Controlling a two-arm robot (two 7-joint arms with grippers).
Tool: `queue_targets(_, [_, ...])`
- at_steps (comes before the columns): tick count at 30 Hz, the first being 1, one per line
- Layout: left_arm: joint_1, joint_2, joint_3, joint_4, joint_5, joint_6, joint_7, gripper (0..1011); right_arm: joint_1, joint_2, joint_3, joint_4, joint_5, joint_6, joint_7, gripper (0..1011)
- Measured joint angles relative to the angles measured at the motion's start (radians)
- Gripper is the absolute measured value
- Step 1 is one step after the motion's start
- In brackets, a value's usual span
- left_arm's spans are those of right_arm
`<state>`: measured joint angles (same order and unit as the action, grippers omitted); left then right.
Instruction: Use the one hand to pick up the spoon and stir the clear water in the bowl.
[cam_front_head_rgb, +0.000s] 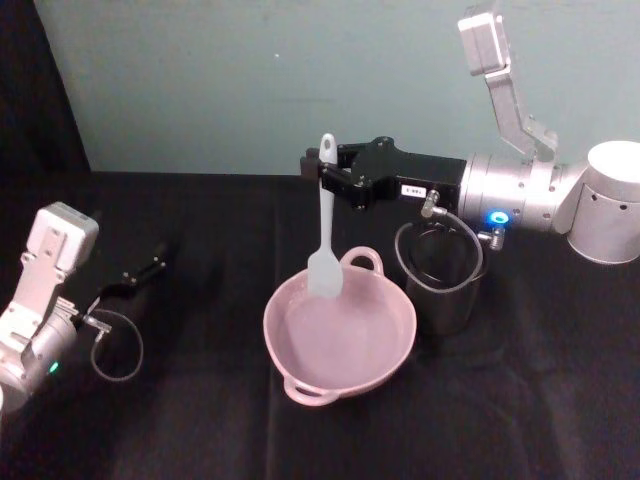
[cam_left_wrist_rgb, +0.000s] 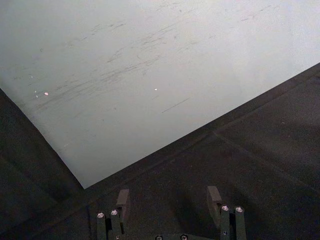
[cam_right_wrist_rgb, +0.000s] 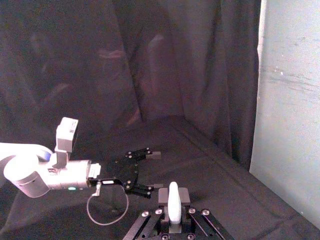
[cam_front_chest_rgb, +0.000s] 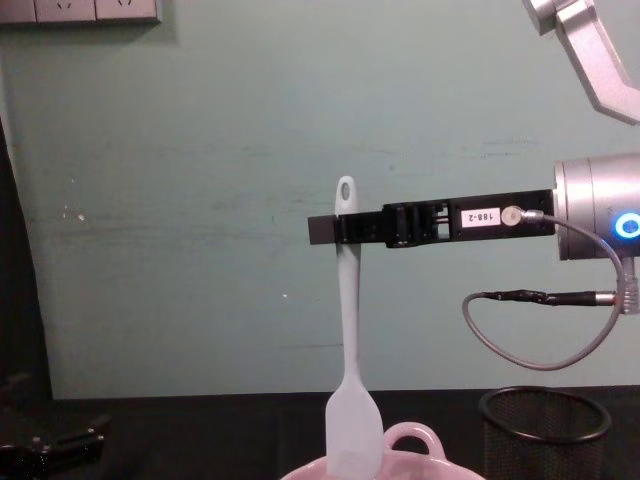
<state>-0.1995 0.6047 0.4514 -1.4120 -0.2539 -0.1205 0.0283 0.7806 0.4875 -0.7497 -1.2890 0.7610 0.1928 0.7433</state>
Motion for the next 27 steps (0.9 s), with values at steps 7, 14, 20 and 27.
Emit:
queue_targets(7, [0.0,0.0,0.0,0.0,0.0,0.0,0.0,1005,0.003,-0.003,0.0,-0.003,-0.024,-0.003,-0.004,125])
queue_targets(14, [0.0,0.0,0.0,0.0,0.0,0.0,0.0,1005,-0.003,0.023,-0.005,-0.068,-0.094,-0.014,-0.032,125])
queue_targets(20, [0.0,0.0,0.0,0.0,0.0,0.0,0.0,1005,-0.041,0.048,-0.007,-0.122,-0.146,-0.059,-0.046,125])
queue_targets(27, [0.0,0.0,0.0,0.0,0.0,0.0,0.0,1005,-0.094,0.031,0.016,-0.109,-0.137,-0.137,-0.017,125])
